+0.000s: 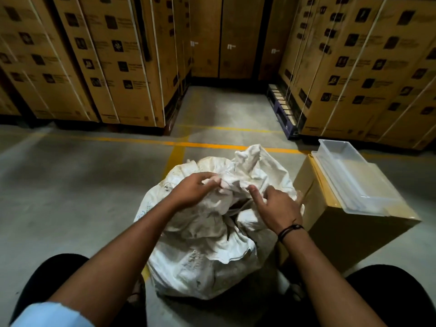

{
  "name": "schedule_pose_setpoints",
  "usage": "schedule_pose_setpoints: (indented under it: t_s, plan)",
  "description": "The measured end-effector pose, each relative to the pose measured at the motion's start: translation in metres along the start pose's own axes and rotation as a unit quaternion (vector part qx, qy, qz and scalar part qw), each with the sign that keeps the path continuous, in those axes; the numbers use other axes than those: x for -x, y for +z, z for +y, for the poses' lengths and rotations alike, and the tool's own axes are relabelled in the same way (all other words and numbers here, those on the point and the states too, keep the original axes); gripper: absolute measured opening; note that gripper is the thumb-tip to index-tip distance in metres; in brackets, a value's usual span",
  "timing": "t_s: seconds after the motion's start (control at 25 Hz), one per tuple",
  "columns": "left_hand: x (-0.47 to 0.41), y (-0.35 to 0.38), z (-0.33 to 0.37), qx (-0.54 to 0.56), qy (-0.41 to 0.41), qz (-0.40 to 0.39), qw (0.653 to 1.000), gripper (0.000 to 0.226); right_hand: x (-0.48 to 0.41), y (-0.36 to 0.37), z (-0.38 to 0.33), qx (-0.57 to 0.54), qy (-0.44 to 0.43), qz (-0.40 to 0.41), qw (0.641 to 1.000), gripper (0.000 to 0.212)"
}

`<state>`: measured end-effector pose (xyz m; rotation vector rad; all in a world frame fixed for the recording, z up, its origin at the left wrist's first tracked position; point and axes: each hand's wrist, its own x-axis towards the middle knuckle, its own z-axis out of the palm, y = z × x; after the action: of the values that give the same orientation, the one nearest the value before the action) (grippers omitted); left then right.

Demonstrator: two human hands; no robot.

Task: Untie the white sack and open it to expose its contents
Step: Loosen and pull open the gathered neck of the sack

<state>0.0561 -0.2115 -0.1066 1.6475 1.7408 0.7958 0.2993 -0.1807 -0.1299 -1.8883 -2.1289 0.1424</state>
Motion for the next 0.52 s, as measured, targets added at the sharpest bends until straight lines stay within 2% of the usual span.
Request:
schedule_pose_setpoints:
  t_s: [0.08,0.16,0.24,0.28,0.36,0.44,0.52]
  plan:
    - [-0.004,-0.003,-0.003,0.125,-0.046,0.041,0.99,0.033,0.008,0.007,-0.006,0.012,-0.069,0.061,0.996,0.063]
    - [-0.015,-0.005,-0.012,0.24,-0.143,0.091,0.956,0.029,0.016,0.017,-0.012,0.043,-0.133,0.125,0.982,0.049]
    - [-0.016,-0.007,-0.014,0.351,-0.263,0.07,0.896,0.029,0.021,0.019,-0.019,0.041,-0.178,0.155,0.971,0.048]
    - [-0.014,-0.007,-0.013,0.36,-0.302,0.038,0.882,0.031,0.023,0.017,-0.022,0.044,-0.196,0.16,0.966,0.049]
    - [-0.01,-0.008,-0.011,0.319,-0.323,-0.001,0.891,0.021,0.025,0.012,-0.029,0.061,-0.223,0.162,0.959,0.053]
    - [-0.01,-0.007,-0.01,0.234,-0.307,0.014,0.922,0.013,0.024,0.008,-0.034,0.07,-0.239,0.163,0.955,0.06]
    - [-0.013,-0.005,-0.012,0.148,-0.279,0.032,0.948,0.016,0.019,0.004,-0.039,0.057,-0.248,0.169,0.952,0.066]
